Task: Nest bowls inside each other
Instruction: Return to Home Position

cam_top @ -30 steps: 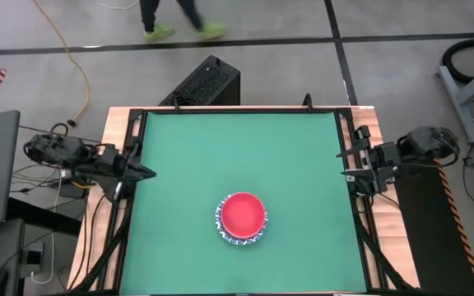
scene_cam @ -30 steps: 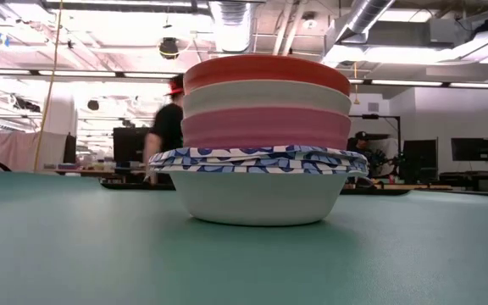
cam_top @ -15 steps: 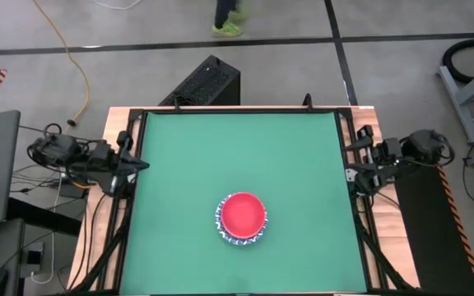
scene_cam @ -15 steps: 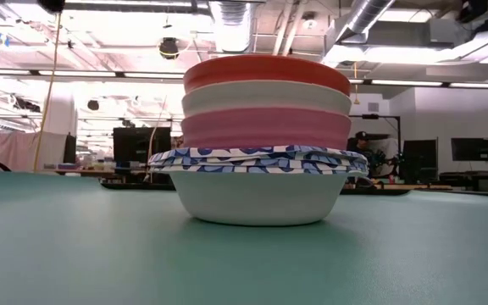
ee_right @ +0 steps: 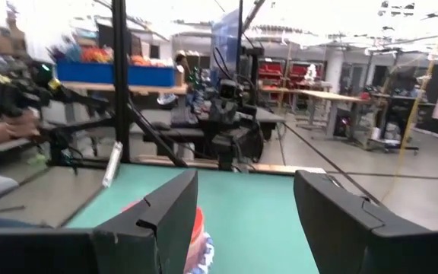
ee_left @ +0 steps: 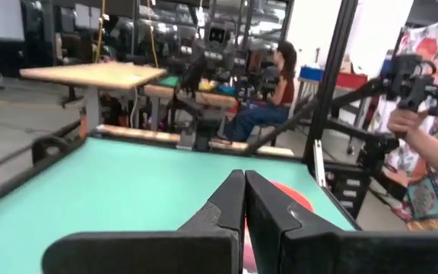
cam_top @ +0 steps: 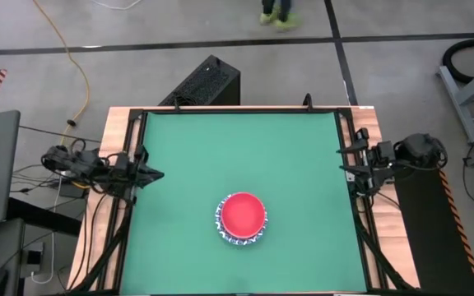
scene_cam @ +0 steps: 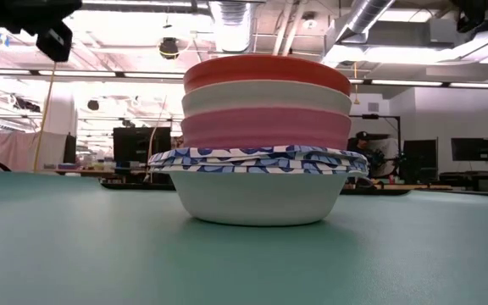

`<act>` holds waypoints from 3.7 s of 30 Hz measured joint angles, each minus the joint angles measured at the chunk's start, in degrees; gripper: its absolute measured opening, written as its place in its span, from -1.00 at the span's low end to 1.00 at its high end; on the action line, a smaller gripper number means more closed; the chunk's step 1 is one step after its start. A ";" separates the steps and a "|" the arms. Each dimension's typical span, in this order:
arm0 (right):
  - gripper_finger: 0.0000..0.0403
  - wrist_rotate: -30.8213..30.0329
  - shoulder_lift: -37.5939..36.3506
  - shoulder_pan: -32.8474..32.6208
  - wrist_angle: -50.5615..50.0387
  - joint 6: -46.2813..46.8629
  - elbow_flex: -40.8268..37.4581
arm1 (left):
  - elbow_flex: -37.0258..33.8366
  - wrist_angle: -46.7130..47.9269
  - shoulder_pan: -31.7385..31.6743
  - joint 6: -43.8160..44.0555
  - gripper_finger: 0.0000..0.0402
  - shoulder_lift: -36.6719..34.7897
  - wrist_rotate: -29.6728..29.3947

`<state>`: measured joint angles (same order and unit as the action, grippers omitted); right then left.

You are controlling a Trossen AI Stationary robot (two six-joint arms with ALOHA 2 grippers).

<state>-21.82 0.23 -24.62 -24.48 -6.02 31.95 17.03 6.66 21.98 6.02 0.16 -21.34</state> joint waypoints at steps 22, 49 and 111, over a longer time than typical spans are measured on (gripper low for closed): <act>0.19 -3.99 0.00 0.02 5.57 4.25 -9.02 | -9.55 -7.67 0.02 2.45 -1.00 0.07 2.67; 0.19 -6.87 0.04 0.02 29.60 5.18 -31.50 | -16.41 -12.90 2.88 5.05 -1.00 0.09 -0.38; 0.19 -8.22 -0.02 0.02 29.58 5.59 -31.63 | -16.65 -11.21 3.82 -5.62 -1.00 0.09 1.35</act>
<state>-30.04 0.21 -24.60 5.10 -0.43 0.32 0.38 -4.55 25.80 0.40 0.25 -19.99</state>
